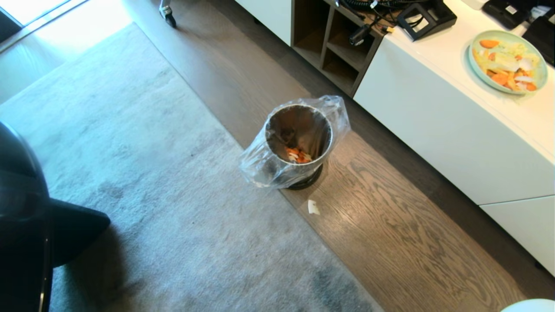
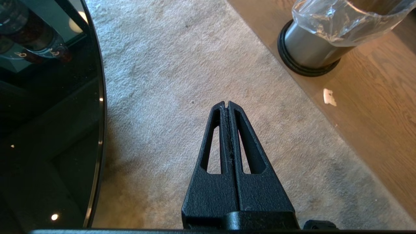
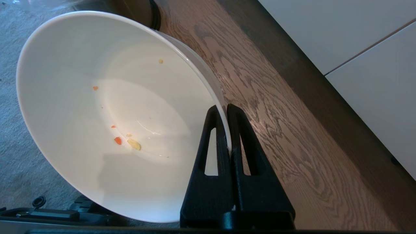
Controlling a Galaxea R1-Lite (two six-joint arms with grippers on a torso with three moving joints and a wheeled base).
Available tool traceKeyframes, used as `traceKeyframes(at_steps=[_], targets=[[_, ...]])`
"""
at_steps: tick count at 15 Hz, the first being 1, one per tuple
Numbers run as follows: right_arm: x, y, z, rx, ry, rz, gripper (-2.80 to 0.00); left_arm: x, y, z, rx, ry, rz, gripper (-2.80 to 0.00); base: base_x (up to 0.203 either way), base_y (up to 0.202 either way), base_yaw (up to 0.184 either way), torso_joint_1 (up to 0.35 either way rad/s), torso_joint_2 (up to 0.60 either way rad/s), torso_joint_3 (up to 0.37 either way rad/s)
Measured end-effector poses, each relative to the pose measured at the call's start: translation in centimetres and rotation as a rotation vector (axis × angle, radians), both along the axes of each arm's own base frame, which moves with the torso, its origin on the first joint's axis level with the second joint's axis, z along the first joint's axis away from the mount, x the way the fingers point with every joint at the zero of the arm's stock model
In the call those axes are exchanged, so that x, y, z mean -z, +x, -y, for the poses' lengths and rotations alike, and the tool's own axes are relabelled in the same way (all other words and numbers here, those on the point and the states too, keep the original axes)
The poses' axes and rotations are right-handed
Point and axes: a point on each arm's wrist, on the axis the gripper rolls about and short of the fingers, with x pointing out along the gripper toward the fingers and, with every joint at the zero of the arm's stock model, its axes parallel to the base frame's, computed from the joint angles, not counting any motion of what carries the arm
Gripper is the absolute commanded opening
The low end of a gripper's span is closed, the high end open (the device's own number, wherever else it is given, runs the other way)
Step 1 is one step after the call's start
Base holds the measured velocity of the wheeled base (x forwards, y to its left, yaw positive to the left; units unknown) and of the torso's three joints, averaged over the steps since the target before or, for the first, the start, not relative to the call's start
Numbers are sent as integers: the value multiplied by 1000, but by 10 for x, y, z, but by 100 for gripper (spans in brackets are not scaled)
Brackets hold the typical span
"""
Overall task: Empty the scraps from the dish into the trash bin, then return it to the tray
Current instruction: Put the bowl back to the table
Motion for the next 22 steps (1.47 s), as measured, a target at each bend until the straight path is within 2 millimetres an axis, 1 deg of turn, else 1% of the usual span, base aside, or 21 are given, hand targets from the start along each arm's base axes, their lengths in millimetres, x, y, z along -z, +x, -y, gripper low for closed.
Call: traceKeyframes(at_steps=[22], targets=[[0,0,0,1,0,-1,-280,0,0,0,0,-1,0,-280,0,0,0,1,2,202]])
